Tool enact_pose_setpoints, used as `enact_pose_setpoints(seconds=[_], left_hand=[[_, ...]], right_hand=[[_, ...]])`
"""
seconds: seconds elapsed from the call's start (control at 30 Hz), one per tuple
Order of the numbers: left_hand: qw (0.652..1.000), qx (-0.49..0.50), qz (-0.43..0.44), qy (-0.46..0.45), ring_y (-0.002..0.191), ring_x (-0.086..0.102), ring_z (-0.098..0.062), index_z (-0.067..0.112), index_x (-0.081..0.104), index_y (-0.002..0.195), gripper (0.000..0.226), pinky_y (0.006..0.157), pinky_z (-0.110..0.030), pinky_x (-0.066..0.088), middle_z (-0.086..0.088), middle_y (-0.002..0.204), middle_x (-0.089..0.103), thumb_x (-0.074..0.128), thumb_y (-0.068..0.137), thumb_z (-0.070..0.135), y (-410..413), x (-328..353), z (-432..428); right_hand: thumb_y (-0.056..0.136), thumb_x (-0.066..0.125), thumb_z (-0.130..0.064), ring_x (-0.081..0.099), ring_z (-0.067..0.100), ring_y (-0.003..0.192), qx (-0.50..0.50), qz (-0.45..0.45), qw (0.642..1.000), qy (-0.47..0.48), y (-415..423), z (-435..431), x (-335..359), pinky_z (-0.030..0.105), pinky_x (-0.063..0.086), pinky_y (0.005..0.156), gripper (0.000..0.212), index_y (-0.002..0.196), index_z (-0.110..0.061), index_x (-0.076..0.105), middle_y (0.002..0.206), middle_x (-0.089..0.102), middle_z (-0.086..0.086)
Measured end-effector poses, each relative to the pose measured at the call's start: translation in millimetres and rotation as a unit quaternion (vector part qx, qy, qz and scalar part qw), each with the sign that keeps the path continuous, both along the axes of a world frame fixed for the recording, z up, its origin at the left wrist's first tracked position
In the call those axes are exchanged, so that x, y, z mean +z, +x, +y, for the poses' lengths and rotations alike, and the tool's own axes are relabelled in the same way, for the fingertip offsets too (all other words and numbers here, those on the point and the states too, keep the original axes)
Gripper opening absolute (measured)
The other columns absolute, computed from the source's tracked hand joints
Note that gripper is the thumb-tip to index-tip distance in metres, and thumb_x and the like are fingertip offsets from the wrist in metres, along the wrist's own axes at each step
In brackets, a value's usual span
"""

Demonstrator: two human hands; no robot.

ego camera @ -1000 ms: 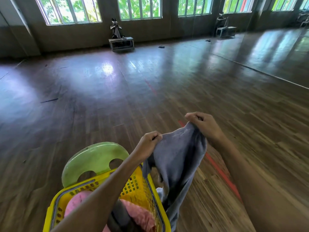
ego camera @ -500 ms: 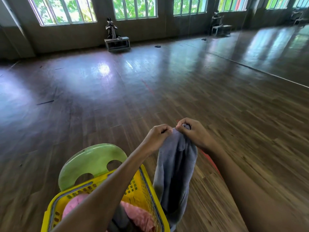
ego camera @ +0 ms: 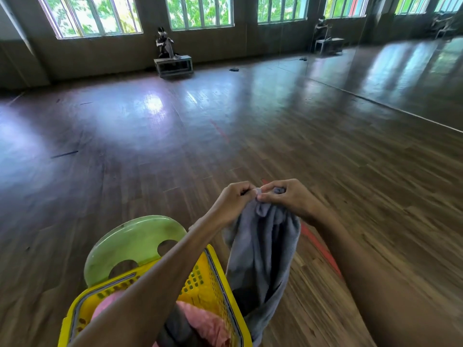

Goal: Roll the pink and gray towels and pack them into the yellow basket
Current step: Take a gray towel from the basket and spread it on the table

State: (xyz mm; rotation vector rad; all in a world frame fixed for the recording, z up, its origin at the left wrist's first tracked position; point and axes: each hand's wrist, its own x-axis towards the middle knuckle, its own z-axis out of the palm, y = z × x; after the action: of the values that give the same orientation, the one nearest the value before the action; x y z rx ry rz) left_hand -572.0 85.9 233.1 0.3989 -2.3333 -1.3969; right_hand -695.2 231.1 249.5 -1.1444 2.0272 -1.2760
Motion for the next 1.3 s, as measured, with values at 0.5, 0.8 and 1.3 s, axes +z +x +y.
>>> enact_pose_setpoints(seconds=[0.5,0.8,1.3], left_hand=[[0.999,-0.029,0.021,0.01,0.076,0.058,0.001,0.022,0.066,0.074,0.022,0.073,-0.023,0.045,0.014,0.075,0.065,0.056,0.092,0.013,-5,11,2],[0.999,0.003,-0.024,0.038,0.058,0.043,-0.007,0.021,0.059,0.064,0.029,0.059,-0.032,0.034,0.01,0.061,0.049,0.059,0.091,0.03,19,-21,-24],[0.996,-0.086,-0.018,0.001,0.065,0.039,-0.008,0.006,0.051,0.07,0.03,0.061,-0.032,0.034,0.005,0.067,0.043,0.057,0.092,0.024,-5,10,3]], right_hand=[[0.095,0.06,-0.027,0.065,0.015,0.091,0.049,-0.052,0.995,-0.073,5,2,-6,0.034,0.053,0.084,0.02,0.096,-0.008,0.068,0.095,0.07,0.006],[0.09,0.065,-0.016,0.056,0.004,0.077,-0.15,0.05,0.979,-0.128,-38,23,8,0.029,0.044,0.079,0.014,0.078,-0.024,0.066,0.081,0.065,-0.009],[0.086,0.071,-0.017,0.066,0.019,0.084,0.028,-0.042,0.997,-0.064,-2,20,16,0.038,0.055,0.081,0.015,0.092,-0.003,0.072,0.093,0.071,0.019]])
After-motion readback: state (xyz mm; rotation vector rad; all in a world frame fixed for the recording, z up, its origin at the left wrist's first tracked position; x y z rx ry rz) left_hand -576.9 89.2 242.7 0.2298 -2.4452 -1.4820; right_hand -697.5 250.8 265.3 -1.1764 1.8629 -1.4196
